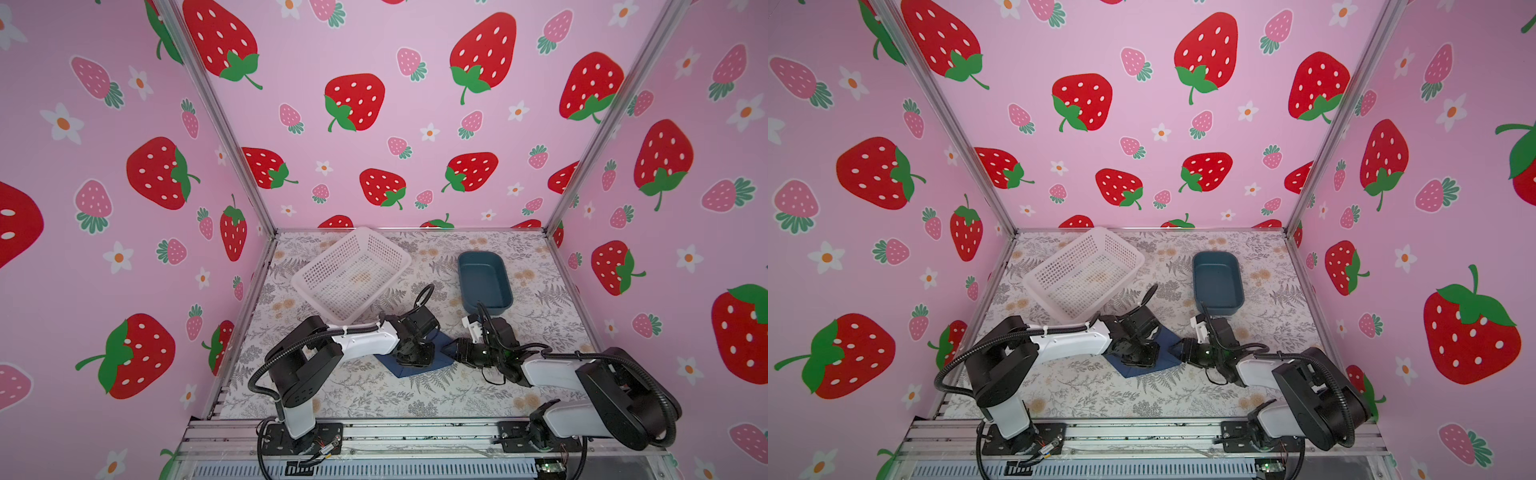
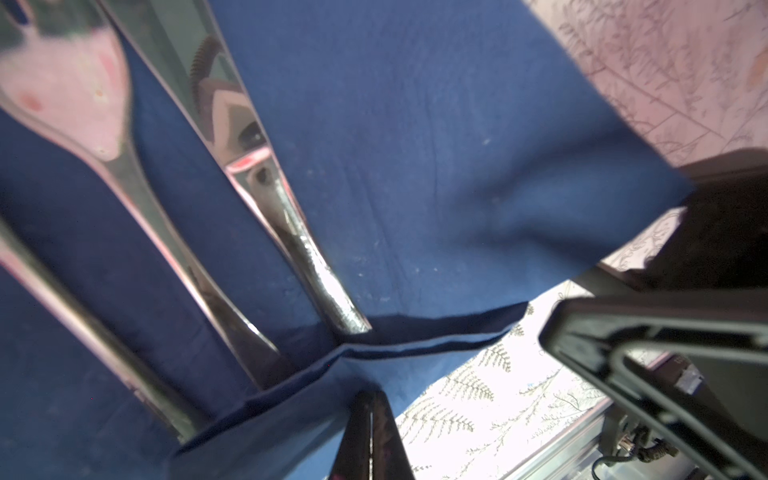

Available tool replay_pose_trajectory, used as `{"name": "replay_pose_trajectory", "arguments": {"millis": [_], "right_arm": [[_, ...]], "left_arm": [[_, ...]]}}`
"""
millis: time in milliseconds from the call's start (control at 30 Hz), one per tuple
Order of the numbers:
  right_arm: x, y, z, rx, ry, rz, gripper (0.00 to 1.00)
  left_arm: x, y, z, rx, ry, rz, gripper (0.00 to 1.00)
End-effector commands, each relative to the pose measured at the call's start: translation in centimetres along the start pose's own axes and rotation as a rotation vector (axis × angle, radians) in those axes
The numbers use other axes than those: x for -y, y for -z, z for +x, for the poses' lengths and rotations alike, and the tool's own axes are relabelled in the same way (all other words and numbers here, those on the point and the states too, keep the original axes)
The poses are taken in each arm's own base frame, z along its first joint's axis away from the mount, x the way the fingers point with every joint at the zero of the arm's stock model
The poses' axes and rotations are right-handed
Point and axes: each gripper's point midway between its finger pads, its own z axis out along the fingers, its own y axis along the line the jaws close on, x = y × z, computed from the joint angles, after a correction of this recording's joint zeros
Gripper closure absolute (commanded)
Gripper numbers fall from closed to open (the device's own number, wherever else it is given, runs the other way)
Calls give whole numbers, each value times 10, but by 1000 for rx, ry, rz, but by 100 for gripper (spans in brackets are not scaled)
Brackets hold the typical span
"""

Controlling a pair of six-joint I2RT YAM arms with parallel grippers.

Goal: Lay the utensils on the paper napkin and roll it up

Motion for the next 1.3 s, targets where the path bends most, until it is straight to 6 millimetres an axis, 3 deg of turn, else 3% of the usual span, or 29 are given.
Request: {"name": "replay_pose_trajectory", "arguments": {"millis": [0, 200, 567, 1067, 1200, 1267], "right_arm": [[17, 1, 3, -11, -1, 78, 48], [23, -1, 9, -41, -12, 95, 51], [7, 0, 26, -90, 7, -14, 57], [-2, -4, 12, -50, 3, -24, 77], [-7, -3, 11, -57, 15, -35, 71], [2, -2, 13, -60, 23, 17, 67]], "left_arm": [[9, 12, -8, 30, -20, 5, 93], [8, 11, -7, 27, -19, 4, 93], [9, 10, -7, 23, -20, 7, 93], [13, 15, -10, 34, -30, 15, 93], [11, 14, -8, 30, -25, 11, 93], [10, 14, -8, 30, -25, 10, 93]]}}
